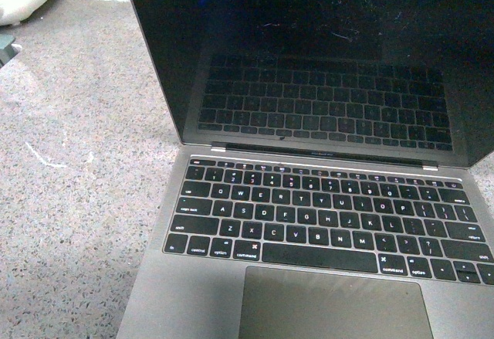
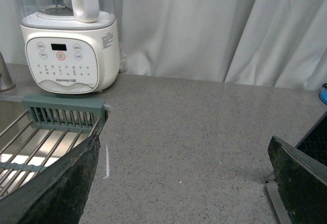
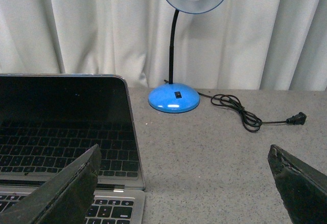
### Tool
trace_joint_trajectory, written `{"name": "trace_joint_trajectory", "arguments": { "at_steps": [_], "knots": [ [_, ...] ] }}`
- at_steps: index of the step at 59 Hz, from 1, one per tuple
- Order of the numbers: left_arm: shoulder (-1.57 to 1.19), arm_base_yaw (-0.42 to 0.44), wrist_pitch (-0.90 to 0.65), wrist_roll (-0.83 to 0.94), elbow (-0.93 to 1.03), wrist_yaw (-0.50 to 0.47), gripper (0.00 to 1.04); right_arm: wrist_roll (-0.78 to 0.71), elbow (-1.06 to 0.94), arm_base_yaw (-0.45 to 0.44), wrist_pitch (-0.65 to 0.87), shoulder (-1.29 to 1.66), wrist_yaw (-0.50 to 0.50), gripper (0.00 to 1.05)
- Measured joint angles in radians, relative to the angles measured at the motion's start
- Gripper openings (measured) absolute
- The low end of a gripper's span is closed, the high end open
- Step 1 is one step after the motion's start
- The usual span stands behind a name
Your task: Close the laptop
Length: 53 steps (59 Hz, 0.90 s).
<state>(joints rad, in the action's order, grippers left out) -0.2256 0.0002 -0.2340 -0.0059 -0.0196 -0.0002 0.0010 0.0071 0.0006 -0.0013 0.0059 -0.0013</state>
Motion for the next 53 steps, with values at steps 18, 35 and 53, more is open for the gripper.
{"name": "trace_joint_trajectory", "arguments": {
  "at_steps": [18, 35, 53],
  "knots": [
    [0.0, 0.0, 0.0, 0.0, 0.0, 0.0, 0.98, 0.0, 0.0, 0.0, 0.0, 0.0, 0.0, 0.96],
    [0.0, 0.0, 0.0, 0.0, 0.0, 0.0, 0.98, 0.0, 0.0, 0.0, 0.0, 0.0, 0.0, 0.96],
    [0.0, 0.0, 0.0, 0.0, 0.0, 0.0, 0.98, 0.0, 0.0, 0.0, 0.0, 0.0, 0.0, 0.96]
  ]
}}
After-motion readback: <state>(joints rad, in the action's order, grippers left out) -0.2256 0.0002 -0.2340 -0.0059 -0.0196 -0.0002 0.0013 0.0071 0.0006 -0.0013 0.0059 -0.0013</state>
